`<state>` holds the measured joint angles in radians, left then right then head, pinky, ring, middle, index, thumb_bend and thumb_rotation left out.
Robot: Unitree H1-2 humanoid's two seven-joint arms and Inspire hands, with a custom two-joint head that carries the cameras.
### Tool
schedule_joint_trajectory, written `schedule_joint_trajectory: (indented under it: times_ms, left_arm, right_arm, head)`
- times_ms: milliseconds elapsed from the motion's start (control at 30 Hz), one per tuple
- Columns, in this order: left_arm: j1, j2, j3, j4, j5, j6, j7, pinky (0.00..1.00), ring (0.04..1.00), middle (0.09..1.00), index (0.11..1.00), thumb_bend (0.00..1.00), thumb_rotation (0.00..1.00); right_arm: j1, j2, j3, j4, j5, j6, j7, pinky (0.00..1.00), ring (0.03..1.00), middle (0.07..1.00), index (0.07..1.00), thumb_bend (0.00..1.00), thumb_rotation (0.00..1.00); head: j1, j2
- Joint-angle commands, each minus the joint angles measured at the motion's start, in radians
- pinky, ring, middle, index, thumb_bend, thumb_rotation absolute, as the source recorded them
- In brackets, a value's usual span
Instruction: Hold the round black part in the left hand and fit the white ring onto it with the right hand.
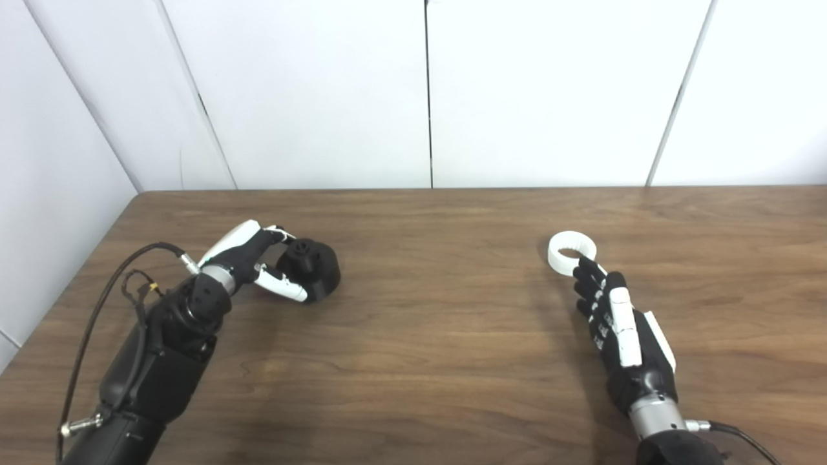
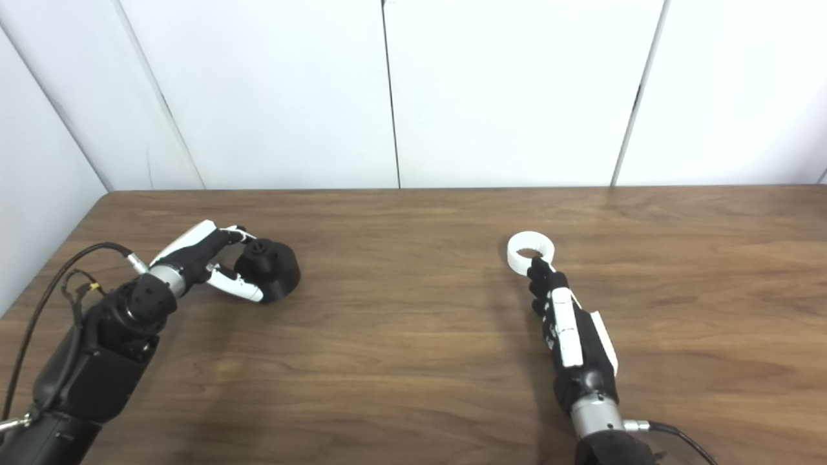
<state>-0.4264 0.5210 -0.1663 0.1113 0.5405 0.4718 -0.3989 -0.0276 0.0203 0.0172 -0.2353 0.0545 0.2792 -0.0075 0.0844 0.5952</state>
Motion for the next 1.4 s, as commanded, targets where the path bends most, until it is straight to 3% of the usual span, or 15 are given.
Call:
schedule_joint_trajectory:
  times_ms: [0, 200, 467, 900, 1367]
  left_arm:
    - [-0.022, 0.004, 0.011, -0.041, -0.002, -0.006, 0.019, 1.00, 1.000, 1.000, 0.747, 0.86, 0.17]
    - [-0.007, -0.011, 0.011, -0.071, -0.008, -0.003, 0.003, 1.00, 1.000, 0.999, 0.743, 0.85, 0.17]
    - [0.033, -0.067, 0.055, -0.144, 0.043, -0.002, -0.063, 0.98, 1.000, 0.998, 0.743, 0.86, 0.16]
    - [0.120, -0.144, 0.051, -0.284, 0.102, -0.002, -0.117, 0.97, 1.000, 0.991, 0.733, 0.85, 0.12]
    - [0.217, -0.225, 0.014, -0.423, 0.192, -0.003, -0.146, 0.98, 1.000, 0.986, 0.733, 0.87, 0.18]
  right_arm:
    - [-0.035, 0.006, 0.006, -0.028, 0.006, -0.011, 0.011, 0.98, 0.958, 0.929, 0.919, 0.58, 1.00]
    - [-0.034, 0.003, 0.011, -0.031, 0.001, -0.011, 0.014, 0.98, 0.961, 0.934, 0.927, 0.58, 1.00]
    - [-0.031, 0.001, 0.011, -0.033, 0.004, -0.007, 0.015, 0.98, 0.962, 0.936, 0.928, 0.57, 1.00]
    - [-0.026, 0.007, 0.015, -0.042, 0.000, -0.002, 0.009, 0.99, 0.964, 0.935, 0.933, 0.57, 1.00]
    - [-0.018, 0.014, 0.018, -0.062, -0.005, 0.012, 0.000, 0.99, 0.963, 0.933, 0.929, 0.56, 1.00]
  head:
    - [0.001, 0.000]
    - [-0.001, 0.003]
    - [-0.001, 0.006]
    - [-0.008, 0.013]
    - [-0.018, 0.024]
